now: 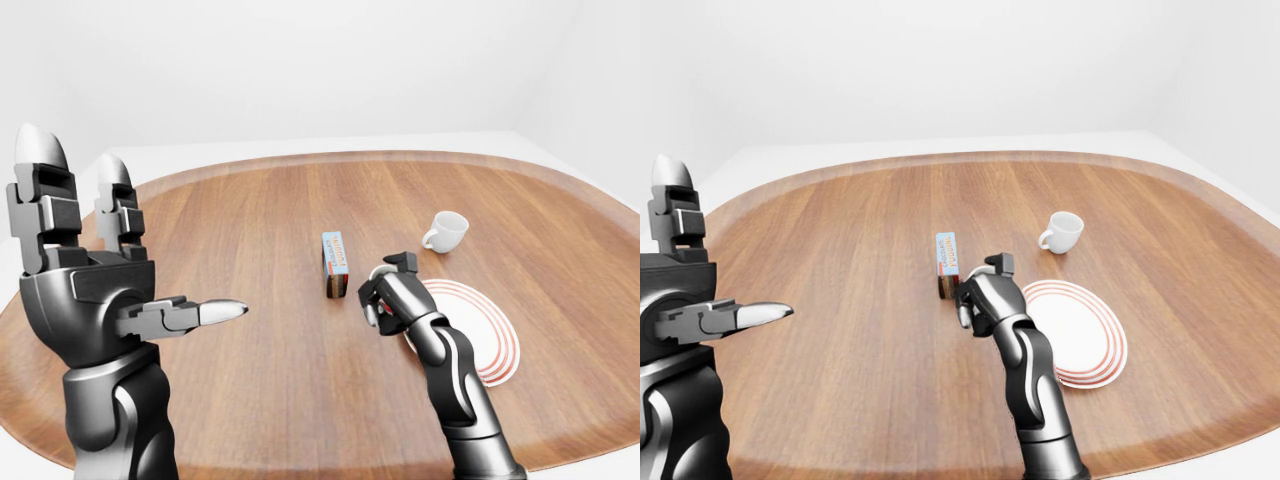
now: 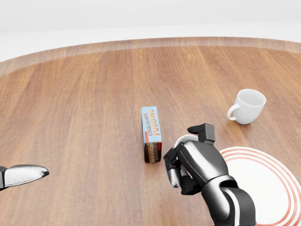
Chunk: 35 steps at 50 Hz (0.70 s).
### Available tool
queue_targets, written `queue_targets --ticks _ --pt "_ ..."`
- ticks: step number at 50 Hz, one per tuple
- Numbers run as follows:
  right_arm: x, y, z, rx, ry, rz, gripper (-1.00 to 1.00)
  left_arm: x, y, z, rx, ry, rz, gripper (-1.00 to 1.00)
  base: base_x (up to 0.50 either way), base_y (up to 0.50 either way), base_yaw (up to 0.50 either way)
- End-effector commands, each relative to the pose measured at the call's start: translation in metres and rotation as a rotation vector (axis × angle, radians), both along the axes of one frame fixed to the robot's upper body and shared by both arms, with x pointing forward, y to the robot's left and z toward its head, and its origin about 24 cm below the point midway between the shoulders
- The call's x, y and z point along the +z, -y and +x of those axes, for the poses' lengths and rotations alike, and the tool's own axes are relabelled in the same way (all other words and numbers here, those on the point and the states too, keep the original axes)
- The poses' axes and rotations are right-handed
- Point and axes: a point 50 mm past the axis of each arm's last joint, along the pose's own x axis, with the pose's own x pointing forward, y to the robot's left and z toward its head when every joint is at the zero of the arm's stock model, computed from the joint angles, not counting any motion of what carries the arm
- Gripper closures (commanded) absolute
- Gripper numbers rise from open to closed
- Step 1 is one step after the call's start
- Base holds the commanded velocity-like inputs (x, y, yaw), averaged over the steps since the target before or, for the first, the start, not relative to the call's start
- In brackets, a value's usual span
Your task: Pick up the red mug and put it on the plate
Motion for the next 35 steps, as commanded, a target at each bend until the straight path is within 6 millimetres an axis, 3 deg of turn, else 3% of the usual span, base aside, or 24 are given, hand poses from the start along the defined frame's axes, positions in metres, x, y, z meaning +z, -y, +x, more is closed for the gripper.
queue_targets --ticks 1,17,35 --pt "0.008 0.031 0.015 -0.09 0.033 -0.001 1.0 0.0 0.0 0.0 0.0 -0.002 0.001 -1.0 0.0 0.0 0.0" --pt "0.011 0.076 0.031 -0.217 0.046 0.02 1.0 0.001 0.0 0.0 0.001 0.003 0.0 -1.0 0.0 0.0 0.0" --pt "0.005 0.122 0.023 -0.352 0.037 0.063 1.0 0.0 0.0 0.0 0.002 0.001 -0.001 -1.0 0.0 0.0 0.0"
